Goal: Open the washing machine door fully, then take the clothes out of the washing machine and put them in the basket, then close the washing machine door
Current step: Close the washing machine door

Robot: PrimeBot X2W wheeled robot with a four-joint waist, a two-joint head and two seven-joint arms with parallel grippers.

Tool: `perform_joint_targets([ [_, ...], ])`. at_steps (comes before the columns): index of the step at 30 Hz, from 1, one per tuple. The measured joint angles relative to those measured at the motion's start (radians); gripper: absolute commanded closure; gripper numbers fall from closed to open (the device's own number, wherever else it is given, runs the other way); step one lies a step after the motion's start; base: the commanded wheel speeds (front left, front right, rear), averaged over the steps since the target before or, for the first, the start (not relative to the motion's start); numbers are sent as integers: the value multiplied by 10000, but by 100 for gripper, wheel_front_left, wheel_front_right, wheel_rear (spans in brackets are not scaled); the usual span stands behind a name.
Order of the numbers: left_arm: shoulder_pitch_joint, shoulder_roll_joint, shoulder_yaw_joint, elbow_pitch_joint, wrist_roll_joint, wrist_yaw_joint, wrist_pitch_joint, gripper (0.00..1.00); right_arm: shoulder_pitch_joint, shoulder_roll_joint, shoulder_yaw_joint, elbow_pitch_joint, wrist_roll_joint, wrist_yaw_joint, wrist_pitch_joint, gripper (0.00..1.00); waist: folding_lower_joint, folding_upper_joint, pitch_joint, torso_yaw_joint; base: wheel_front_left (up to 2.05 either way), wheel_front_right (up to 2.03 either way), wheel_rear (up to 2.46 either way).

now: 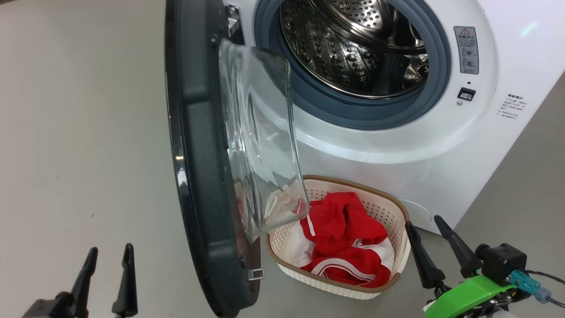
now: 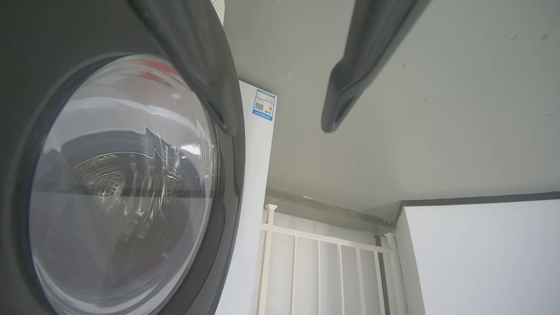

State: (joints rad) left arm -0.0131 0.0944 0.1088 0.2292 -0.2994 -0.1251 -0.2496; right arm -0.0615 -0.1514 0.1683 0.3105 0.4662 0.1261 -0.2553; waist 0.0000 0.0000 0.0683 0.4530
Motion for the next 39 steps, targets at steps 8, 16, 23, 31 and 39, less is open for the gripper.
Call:
perform_joint_targets([
  [8, 83, -123, 63, 46, 113, 0, 0, 0, 27, 15, -44, 42, 0, 0, 0, 0, 0, 0, 31, 9, 0, 0, 0],
  [16, 84, -155, 157, 42, 255, 0, 0, 0, 27, 42, -63, 58, -8, 0, 0, 0, 1, 0, -7, 18, 0, 0, 0],
  [23, 87, -165, 157, 44, 259, 0, 0, 0, 27, 46, -63, 58, -8, 0, 0, 0, 0, 0, -5, 8, 0, 0, 0],
  [31, 86, -182, 151, 35, 272, 0, 0, 0, 27, 46, -63, 71, -10, 0, 0, 0, 0, 0, -19, 14, 0, 0, 0],
  [39, 74, -140, 125, -278, 90, 0, 0, 9, 27, 79, -63, 92, -10, 0, 0, 0, 0, 0, -108, 20, 0, 0, 0],
])
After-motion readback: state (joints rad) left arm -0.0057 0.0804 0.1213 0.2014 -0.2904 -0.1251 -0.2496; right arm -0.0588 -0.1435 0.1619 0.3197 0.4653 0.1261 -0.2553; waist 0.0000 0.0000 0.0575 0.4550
